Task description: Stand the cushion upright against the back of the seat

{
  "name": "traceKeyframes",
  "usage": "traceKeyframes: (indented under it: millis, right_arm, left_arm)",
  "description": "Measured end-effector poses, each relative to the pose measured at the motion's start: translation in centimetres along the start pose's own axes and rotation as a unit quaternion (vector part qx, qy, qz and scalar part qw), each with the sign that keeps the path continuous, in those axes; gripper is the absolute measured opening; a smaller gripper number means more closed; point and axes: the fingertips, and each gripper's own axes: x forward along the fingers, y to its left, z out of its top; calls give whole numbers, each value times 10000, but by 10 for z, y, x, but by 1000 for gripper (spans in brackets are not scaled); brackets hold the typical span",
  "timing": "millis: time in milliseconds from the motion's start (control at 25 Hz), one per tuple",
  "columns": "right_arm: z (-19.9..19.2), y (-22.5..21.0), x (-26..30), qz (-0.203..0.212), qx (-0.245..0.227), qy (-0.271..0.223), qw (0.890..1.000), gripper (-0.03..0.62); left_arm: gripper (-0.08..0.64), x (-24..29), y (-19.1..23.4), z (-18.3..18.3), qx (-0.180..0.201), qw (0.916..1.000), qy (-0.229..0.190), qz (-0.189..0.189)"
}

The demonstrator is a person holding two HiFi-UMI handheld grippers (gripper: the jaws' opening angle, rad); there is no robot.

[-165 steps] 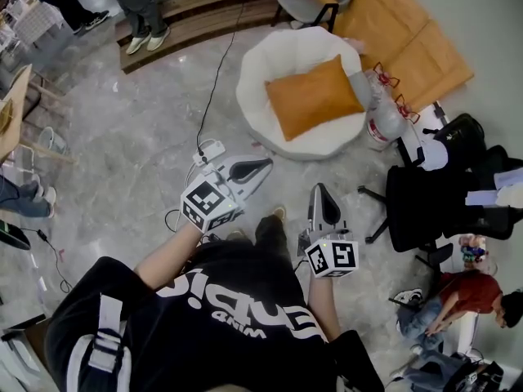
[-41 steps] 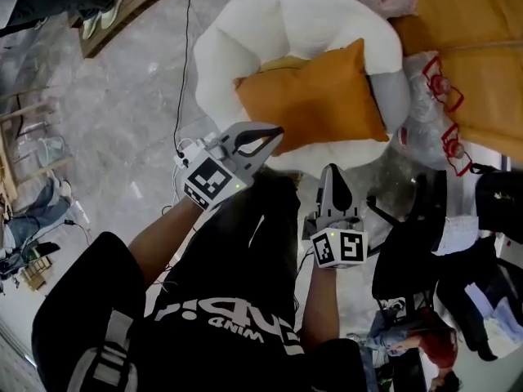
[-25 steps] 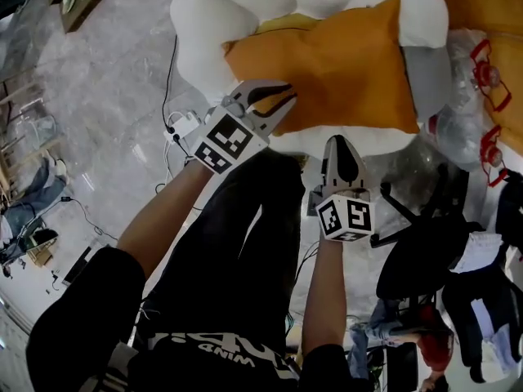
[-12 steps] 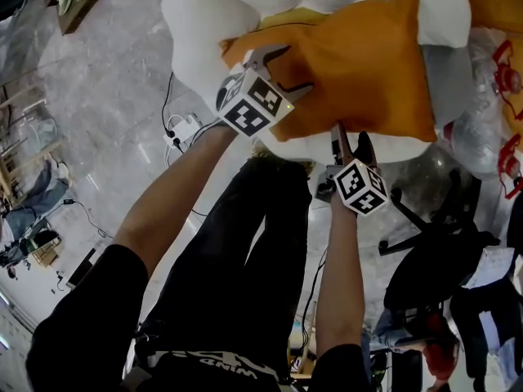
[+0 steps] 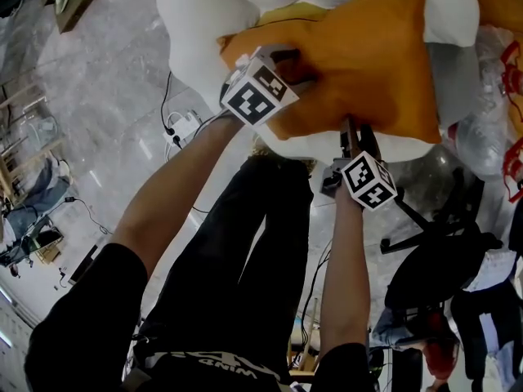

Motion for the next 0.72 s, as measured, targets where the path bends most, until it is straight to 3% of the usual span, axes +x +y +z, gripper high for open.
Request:
traceKeyframes:
  millis: [320, 520, 720]
  right_arm:
    - [-1, -1, 4, -145, -164, 194, 9996, 75]
    - [-2, -3, 2, -205, -317, 143, 9992, 26]
    - [1, -2, -11, -304, -390, -25, 9988, 21]
  left_arm:
    - [122, 1, -2, -3, -275, 9995, 124, -121]
    - [40, -7, -13, -1, -413, 9975, 168, -541]
    - [21, -18, -22, 2, -386, 9969, -54, -684]
